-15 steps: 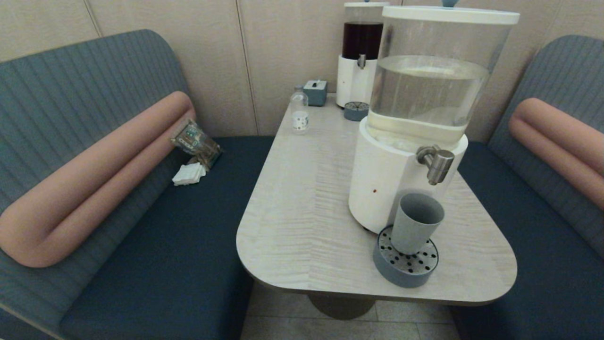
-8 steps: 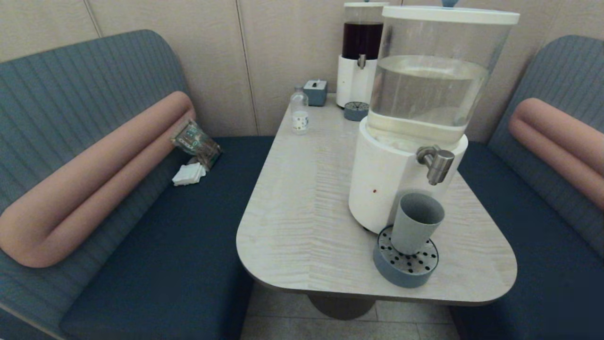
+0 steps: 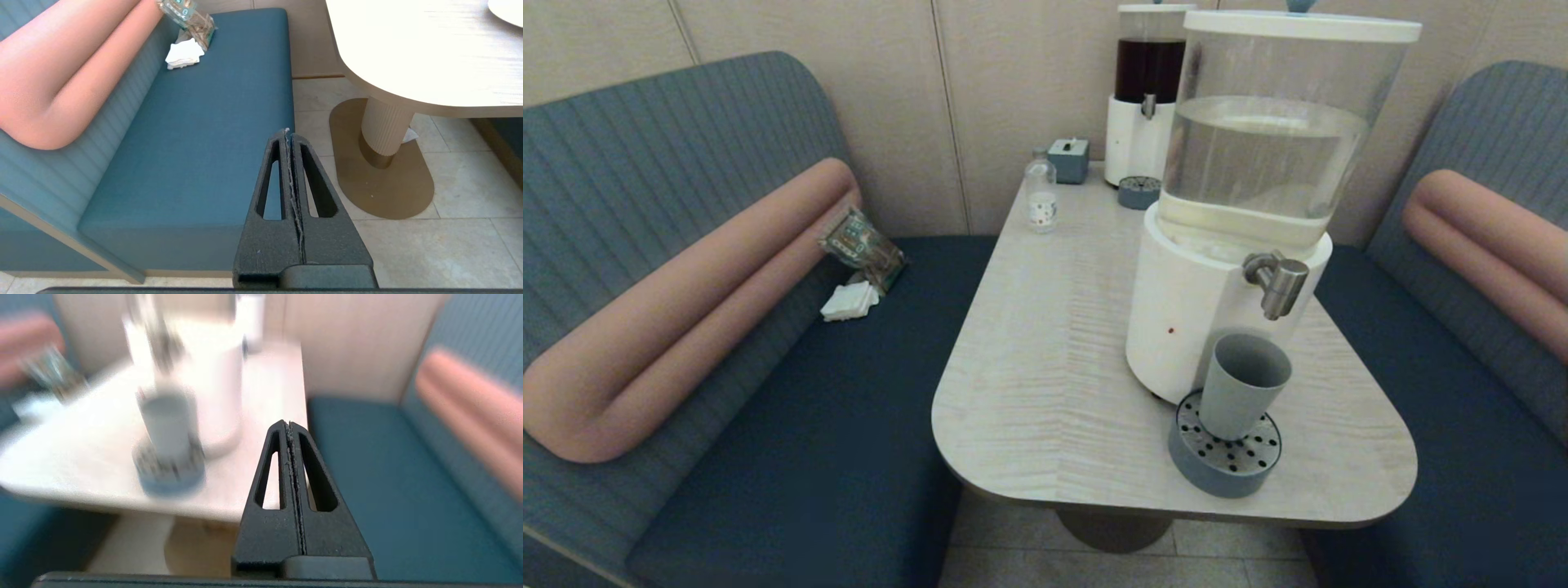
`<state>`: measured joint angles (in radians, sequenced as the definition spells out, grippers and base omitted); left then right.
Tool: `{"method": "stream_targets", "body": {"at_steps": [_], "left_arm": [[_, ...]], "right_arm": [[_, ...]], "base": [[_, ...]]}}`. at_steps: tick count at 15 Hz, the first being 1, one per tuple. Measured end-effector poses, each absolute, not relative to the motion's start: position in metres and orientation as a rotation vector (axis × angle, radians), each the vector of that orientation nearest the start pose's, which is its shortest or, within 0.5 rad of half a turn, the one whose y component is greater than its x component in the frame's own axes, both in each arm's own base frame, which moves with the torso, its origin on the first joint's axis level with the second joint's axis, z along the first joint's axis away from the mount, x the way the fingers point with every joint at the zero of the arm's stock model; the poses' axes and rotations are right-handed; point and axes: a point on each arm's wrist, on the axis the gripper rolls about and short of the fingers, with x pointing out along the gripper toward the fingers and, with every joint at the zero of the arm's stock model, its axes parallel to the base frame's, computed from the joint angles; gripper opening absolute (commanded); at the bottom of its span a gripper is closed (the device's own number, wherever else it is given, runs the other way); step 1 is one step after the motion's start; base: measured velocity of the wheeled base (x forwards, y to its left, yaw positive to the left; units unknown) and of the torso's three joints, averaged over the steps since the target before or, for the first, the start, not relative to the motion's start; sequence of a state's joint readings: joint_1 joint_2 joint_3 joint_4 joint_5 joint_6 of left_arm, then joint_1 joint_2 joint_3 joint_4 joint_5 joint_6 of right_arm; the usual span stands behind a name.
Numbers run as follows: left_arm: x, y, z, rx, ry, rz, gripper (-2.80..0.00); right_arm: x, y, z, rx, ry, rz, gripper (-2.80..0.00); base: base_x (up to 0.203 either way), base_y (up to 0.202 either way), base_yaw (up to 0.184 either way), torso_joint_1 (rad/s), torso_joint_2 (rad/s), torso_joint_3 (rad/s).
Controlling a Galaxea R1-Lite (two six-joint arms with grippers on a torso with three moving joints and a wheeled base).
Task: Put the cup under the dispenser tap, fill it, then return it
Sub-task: Turn on the faucet
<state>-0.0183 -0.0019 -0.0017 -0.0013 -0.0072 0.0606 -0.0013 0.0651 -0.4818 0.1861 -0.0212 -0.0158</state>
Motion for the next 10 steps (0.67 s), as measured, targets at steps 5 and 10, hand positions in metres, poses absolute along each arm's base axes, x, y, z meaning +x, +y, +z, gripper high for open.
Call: {"method": "stream_targets", "body": {"at_steps": [5, 10], "left_arm": [[-0.023, 0.000, 0.076, 0.061, -0.006, -0.025, -2.80], [-0.023, 0.000, 0.076, 0.061, -0.006, -0.025, -2.80]], "right_arm": [[-0.019, 0.000, 0.282, 0.038, -0.032, 0.024, -2.80], [0.079, 0.012, 0.348, 0.069, 0.349, 0.162, -2.80]], "base": [[0.000, 0.000, 0.000, 0.000, 0.00, 0.000], [0.000, 0.000, 0.000, 0.000, 0.00, 0.000]]}}
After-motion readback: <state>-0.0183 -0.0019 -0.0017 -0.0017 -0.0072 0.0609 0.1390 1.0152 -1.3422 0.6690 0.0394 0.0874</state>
